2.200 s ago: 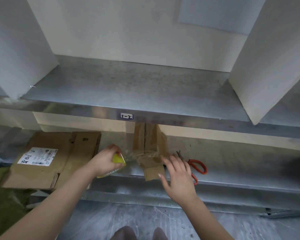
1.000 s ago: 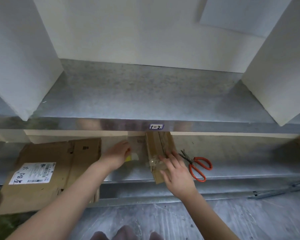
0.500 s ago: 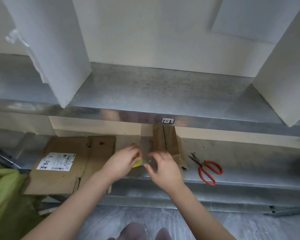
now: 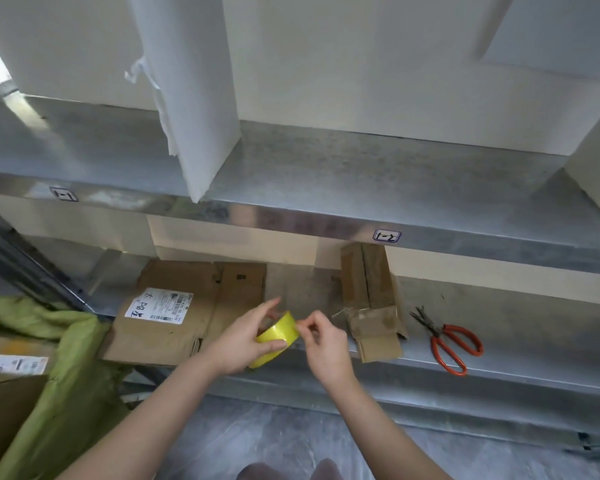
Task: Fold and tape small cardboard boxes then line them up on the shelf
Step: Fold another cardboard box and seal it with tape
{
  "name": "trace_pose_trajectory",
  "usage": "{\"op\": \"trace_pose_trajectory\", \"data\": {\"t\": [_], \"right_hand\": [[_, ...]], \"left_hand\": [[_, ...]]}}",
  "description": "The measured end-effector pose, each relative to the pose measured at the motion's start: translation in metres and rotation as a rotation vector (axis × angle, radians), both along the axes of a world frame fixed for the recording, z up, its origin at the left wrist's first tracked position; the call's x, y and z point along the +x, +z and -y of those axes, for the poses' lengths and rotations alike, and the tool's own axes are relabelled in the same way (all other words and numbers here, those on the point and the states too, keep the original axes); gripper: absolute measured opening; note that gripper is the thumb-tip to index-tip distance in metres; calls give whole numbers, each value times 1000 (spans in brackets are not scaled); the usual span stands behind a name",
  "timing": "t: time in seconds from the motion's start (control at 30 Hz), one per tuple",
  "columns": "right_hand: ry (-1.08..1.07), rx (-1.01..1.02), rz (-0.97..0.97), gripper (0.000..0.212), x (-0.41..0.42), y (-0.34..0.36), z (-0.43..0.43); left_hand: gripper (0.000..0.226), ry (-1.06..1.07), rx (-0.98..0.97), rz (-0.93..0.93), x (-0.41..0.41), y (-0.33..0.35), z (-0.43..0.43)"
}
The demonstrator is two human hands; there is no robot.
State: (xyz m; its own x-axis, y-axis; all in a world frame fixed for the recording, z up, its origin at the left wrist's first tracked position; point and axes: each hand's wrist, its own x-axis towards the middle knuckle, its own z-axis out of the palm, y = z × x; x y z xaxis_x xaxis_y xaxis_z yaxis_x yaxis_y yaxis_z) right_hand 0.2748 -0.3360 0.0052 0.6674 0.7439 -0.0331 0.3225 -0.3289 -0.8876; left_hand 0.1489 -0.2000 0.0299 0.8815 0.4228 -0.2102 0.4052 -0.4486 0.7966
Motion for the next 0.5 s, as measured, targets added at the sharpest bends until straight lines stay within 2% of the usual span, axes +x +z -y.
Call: {"op": "trace_pose_trajectory", "data": {"t": [0.1,0.17,0.2,0.3,0.37,0.5], "right_hand": [[-8,-1,-5,16,-1,-4,-5],[-1,-20,-18,13,2,-6,-8],[16,-45,-11,11,4,-7,-10],[90,-167,78,14,9,-11,-11],[90,-169,74,15,8,-12,-12],[59,-101,42,14,-1,-17,-16]], "left_hand": [[75,-33,-204,-49,-12,-9,-5],[78,-55,-185,-65,-15,-13,-9],[78,-70,-98,-77,-14,-13,-13],[75,-150,322,-105,-8,-12,-29],[72,-200,531,-107,-2,-13,-39],[75,-168,719,-145,9,-27,-53]]}}
